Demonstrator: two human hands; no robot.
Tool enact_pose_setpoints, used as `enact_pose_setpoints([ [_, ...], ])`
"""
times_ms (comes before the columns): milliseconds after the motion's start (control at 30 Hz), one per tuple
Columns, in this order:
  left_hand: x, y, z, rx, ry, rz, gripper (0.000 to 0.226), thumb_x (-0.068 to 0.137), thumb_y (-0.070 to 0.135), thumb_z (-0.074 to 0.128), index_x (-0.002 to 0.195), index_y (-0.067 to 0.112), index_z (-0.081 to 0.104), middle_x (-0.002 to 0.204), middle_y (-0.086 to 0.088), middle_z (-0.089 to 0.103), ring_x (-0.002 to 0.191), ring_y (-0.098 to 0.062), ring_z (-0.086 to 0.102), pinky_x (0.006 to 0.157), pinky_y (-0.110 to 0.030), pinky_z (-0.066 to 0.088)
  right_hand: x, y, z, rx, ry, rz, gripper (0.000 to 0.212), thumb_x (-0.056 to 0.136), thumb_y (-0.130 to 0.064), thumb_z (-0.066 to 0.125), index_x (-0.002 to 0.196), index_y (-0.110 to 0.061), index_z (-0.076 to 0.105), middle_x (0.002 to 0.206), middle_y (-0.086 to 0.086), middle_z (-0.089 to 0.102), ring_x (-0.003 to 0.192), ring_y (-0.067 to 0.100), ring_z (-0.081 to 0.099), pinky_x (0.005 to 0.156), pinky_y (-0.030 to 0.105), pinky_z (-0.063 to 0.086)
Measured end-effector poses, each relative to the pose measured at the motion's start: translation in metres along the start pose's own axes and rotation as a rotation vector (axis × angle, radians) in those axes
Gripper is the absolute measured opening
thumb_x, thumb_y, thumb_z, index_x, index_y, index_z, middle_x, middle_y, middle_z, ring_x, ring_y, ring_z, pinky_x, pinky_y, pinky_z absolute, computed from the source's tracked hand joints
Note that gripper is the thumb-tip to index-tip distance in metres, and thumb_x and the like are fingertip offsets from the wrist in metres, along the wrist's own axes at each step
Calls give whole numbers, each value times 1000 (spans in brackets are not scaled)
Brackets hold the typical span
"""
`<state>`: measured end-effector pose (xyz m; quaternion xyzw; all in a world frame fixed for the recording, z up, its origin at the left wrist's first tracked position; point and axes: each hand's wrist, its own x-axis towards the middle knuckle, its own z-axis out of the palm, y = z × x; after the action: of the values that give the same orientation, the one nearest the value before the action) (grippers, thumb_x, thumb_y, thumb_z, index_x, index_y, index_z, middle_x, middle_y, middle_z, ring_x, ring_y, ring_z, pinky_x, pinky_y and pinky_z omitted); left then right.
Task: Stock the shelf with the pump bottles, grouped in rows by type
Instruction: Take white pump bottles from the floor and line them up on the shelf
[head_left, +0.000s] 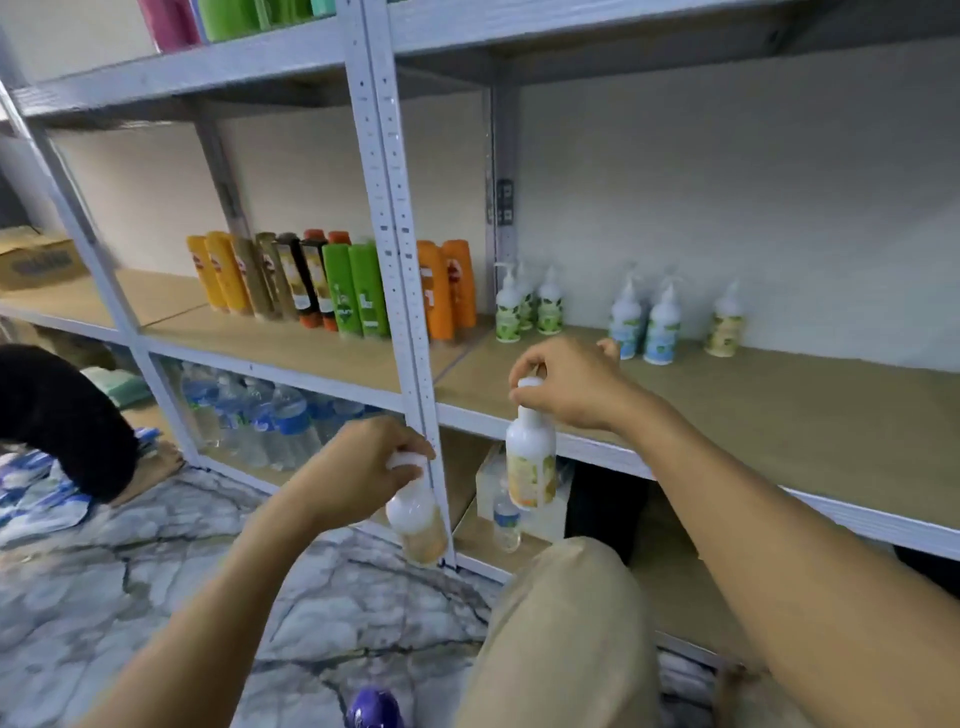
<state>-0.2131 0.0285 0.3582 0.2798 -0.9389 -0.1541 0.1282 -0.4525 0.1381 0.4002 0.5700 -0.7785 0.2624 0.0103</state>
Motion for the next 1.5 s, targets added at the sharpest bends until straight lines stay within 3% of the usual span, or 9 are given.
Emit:
enact_pose_setpoints([
  [167, 83, 52, -30, 30, -11, 187, 19, 93, 16, 67, 107, 27, 74, 103, 17, 65, 84, 5, 55, 71, -8, 40, 9, 54, -64, -59, 40, 121, 7, 76, -45, 74, 77, -39, 72, 77, -22, 63, 98, 12, 59, 94, 41, 37],
  [300, 140, 87, -39, 60, -28, 305, 21, 91, 16, 69, 107, 27, 76, 104, 13, 68, 90, 0, 60, 75, -9, 42, 14, 93, -97, -126, 96, 222, 9, 77, -43, 73, 83, -37, 75, 72, -24, 61, 96, 10, 55, 84, 38, 28],
  [467, 206, 125, -33, 90, -17, 406, 17, 94, 19, 67, 110, 20, 73, 104, 12, 66, 94, -5, 58, 75, -11, 40, 24, 141, -120, -194, 137, 334, 4, 80, -41, 71, 81, -37, 71, 89, -19, 63, 95, 11, 51, 94, 43, 28],
  [600, 247, 147, -19, 80, -36, 451, 14, 94, 18, 67, 105, 22, 74, 104, 8, 69, 96, -10, 61, 87, -29, 48, 35, 175, -127, -222, 160, 388, 9, 82, -41, 71, 87, -34, 73, 93, -17, 66, 96, 12, 50, 96, 46, 25],
  [767, 284, 166, 2, 91, -40, 467, 20, 95, 17, 64, 112, 22, 73, 110, 7, 67, 99, -10, 58, 87, -27, 47, 45, 208, -126, -237, 119, 433, 8, 83, -41, 70, 85, -33, 71, 96, -15, 68, 96, 14, 54, 99, 48, 24],
  [1033, 321, 179, 40, 107, -138, 440, 23, 93, 12, 62, 110, 25, 72, 113, 4, 66, 103, -16, 61, 89, -39, 54, 47, 245, -110, -165, 116, 510, 11, 85, -40, 65, 93, -35, 70, 88, -16, 63, 95, 13, 55, 100, 47, 27],
  [1300, 312, 171, 81, -200, 10, 388, 40, 94, 4, 56, 124, 27, 67, 121, 9, 65, 105, -5, 59, 88, -16, 46, 21, 264, -83, 87, 231, 525, 62, 74, -52, 75, 129, -40, 49, 100, -21, 58, 105, 13, 56, 103, 43, 36],
  [1400, 297, 165, 111, -370, 101, 332, 61, 94, 7, 61, 148, 30, 45, 132, 11, 57, 119, -6, 53, 100, -22, 42, 2, 274, -54, 266, 257, 551, 81, 55, -61, 72, 129, -40, 47, 105, -16, 63, 99, 12, 64, 94, 46, 50],
  [1500, 279, 155, 151, -596, 169, 164, 85, 91, 23, 70, 156, 41, 19, 142, 19, 49, 127, 0, 49, 103, -26, 41, -19, 293, -16, 365, 261, 602, 91, 48, -62, 66, 131, -31, 49, 111, -11, 64, 98, 11, 65, 91, 44, 53],
])
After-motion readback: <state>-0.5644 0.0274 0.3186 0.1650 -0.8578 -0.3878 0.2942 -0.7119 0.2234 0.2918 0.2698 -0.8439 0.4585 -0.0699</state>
